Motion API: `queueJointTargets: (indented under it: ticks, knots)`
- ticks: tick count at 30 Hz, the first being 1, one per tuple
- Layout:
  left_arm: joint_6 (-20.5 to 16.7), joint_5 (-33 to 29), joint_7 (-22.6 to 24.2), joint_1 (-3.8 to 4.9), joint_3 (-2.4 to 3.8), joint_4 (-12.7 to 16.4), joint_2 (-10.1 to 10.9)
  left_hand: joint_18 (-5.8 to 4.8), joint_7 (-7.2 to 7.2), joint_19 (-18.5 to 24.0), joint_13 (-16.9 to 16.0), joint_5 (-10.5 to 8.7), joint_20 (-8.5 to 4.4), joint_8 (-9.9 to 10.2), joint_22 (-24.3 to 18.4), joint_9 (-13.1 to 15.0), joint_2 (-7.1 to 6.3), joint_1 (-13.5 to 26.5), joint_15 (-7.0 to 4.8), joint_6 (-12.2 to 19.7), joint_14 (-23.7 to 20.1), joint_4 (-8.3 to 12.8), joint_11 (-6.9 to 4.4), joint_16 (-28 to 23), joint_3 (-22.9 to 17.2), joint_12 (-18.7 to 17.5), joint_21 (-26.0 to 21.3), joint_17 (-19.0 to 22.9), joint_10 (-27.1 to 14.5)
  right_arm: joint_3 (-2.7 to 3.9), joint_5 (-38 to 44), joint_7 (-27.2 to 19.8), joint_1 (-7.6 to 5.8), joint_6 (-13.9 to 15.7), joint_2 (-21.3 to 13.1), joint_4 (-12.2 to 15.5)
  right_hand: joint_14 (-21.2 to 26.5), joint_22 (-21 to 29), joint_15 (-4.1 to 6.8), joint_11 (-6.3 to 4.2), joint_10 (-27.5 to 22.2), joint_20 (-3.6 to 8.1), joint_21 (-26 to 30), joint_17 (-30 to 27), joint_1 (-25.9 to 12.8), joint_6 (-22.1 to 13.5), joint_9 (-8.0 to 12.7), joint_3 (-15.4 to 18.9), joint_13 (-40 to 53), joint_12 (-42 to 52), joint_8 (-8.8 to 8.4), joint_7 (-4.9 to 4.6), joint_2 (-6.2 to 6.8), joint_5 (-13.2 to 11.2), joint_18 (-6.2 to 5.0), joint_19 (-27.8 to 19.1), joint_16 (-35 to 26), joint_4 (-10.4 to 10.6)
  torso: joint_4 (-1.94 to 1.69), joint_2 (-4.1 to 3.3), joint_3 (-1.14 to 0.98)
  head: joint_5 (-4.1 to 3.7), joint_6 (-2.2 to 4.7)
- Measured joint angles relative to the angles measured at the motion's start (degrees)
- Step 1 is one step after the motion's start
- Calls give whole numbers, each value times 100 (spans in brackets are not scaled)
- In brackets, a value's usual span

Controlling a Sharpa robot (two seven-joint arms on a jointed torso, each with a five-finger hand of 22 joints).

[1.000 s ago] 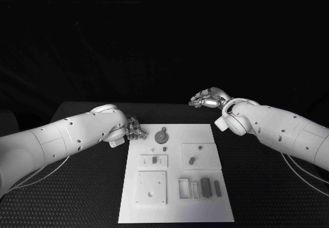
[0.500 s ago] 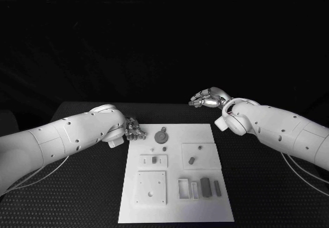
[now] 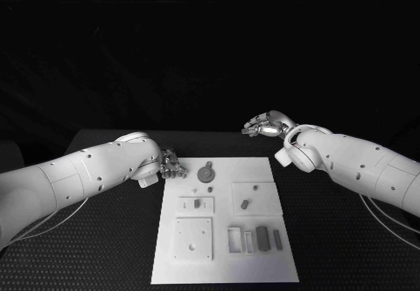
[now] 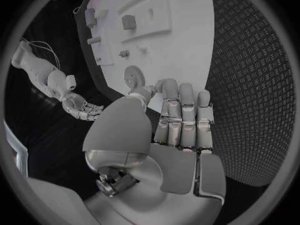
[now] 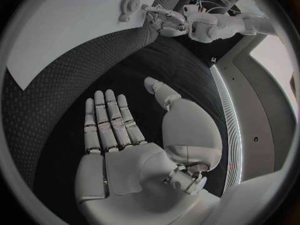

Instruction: Assemble the parts on the task board

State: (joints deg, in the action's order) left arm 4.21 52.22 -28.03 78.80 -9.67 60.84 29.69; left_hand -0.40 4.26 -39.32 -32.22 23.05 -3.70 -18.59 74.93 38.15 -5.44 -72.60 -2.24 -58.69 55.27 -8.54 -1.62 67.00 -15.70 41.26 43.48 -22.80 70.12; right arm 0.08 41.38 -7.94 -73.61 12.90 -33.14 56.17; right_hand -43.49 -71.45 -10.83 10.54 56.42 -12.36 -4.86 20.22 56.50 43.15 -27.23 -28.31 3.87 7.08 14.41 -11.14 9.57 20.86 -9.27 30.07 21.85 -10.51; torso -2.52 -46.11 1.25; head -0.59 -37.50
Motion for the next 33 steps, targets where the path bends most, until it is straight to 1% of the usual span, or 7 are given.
queueJointTargets:
  ticks: [11, 15, 17, 19, 20, 29, 33]
  knots:
    - [4, 21, -28, 4, 4, -11, -9, 3, -31, -52, 6, -133, -8, 35, 0, 57, -117, 119, -22, -113, 22, 317, -22, 7, -152, 40, 0, 14, 24, 0, -2, 0, 0, 2, -6, 4, 0, -6, 0, 0, 0, 0, 0, 0, 0, 0, 0, 9, 0, 0, 0, 0, 0, 23, 0, 0, -22, 9, 4, -2, -1, -2, -10]
    - [-6, -2, -32, 3, 3, -22, -13, 4, -49, -106, 6, -55, -19, 45, -1, 104, -62, 269, -53, -191, 53, 546, -56, 46, -238, 86, 0, 14, 78, 0, -4, 0, 0, 3, -8, 4, 0, -6, 0, 0, 0, 0, 0, 0, 0, 0, 0, 16, 0, 0, 0, 0, 0, 23, -1, 0, -22, 16, 4, -2, 3, -3, -11]
    - [-16, -21, -35, 1, 0, -24, -14, 5, -58, -155, 6, -37, -30, 29, -1, 159, 27, 632, -75, -234, 75, 963, -80, 113, -466, 112, 0, 13, 124, 0, -4, -1, 0, 4, -8, 4, 0, -10, 0, 0, 0, 0, 0, 0, 0, 0, 0, 16, 0, 0, 0, 0, 0, 23, -1, 0, -22, 16, 2, -2, 4, -4, -12]
    - [-25, -42, -38, -1, -1, -24, -13, 7, -77, -179, 6, -3, -29, -24, -1, 196, 108, 781, -94, -281, 94, 1013, -92, 115, -453, 131, 46, 9, 160, 0, -4, -1, 0, 4, -9, 5, 0, -10, 0, 0, 0, 0, 0, 0, 0, 0, 0, 16, 0, 0, 0, 0, 0, 23, -1, 0, -22, 16, 1, -2, 6, -5, -12]
    - [-32, -57, -39, -3, -2, -24, -11, 10, -89, -212, 6, -3, -44, -55, -1, 226, 148, 912, -114, -293, 115, 1223, -105, 140, -634, 134, 78, 8, 187, 0, -5, -1, 0, 4, -10, 5, 0, -10, 0, 0, 0, 0, 0, 0, 0, 0, 4, 16, 0, 0, 0, 0, 0, 23, -1, 0, -22, 16, 0, -2, 6, -5, -12]
    - [-120, -160, -49, -12, -10, -6, 6, 16, -114, -267, 6, 9, -58, -122, -1, 301, 239, 1185, -135, -358, 219, 1426, -115, 181, -837, 173, 176, 8, 282, 0, -9, -2, 0, 5, -10, 5, 0, -16, 0, 0, 0, 0, 21, 0, 0, 0, 4, 0, 0, -22, 0, 0, 0, 23, -1, 0, -22, 31, -2, 1, 9, 2, -12]
    - [-191, -240, -60, -20, -15, 17, 26, 18, -129, -318, 12, 181, -69, -172, -1, 324, 227, 1277, -149, -416, 274, 1538, -123, 182, -918, 173, 229, 8, 331, 0, -11, -3, 0, 6, -10, 5, 0, -16, 0, 0, 0, 0, 21, 0, 0, 0, 4, 0, 0, -22, 0, 0, 0, 23, -1, 0, -22, 32, -3, 2, 9, 5, -8]
